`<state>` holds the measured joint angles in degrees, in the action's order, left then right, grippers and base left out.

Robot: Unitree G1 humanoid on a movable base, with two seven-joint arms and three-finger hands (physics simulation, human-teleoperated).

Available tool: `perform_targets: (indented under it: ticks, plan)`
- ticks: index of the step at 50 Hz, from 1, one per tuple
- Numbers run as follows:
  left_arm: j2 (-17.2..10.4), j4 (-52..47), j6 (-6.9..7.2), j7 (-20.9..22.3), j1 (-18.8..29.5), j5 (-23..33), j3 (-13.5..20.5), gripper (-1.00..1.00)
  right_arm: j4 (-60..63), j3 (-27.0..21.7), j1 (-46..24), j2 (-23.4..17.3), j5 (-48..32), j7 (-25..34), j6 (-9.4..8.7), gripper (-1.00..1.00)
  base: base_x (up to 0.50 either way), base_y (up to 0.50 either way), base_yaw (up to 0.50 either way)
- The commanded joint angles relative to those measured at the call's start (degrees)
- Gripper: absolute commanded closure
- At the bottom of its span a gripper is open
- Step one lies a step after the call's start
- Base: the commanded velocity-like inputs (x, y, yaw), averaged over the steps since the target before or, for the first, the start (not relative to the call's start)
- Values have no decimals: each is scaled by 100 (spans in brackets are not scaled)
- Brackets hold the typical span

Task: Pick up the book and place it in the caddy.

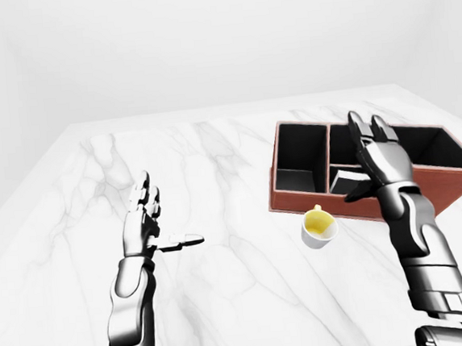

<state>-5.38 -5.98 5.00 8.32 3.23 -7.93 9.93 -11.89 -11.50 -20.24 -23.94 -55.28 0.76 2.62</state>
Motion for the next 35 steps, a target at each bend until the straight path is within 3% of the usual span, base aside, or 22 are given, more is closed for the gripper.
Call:
perform_targets:
  ticks: [1, 4, 12, 19, 32, 35]
  plan:
    - [3, -65, 0, 8, -35, -14, 17, -100, 2878, -487, 845, 547, 232, 1247, -230, -100, 0, 0, 0]
    - [-2, -165, 0, 11, -51, -47, 41, -100, 3436, -611, 1006, 675, 516, 1481, -295, -100, 0, 0, 0]
    - [0, -304, 0, 8, -85, -85, 79, -100, 5010, -1072, 1518, 1033, 1757, 2094, -756, -100, 0, 0, 0]
    - [39, -560, 0, 23, -207, -101, 81, -100, 6396, -1607, 2256, 1590, 3457, 2566, -762, -100, 0, 0, 0]
    - [149, -1743, 0, 247, -740, -417, 292, -100, 7176, -2430, 3327, 2595, 5713, 3178, -762, -100, 0, 0, 0]
    - [196, -2098, 0, 357, -908, -576, 429, -100, 7188, -2523, 3483, 2714, 6017, 3215, -618, -100, 0, 0, 0]
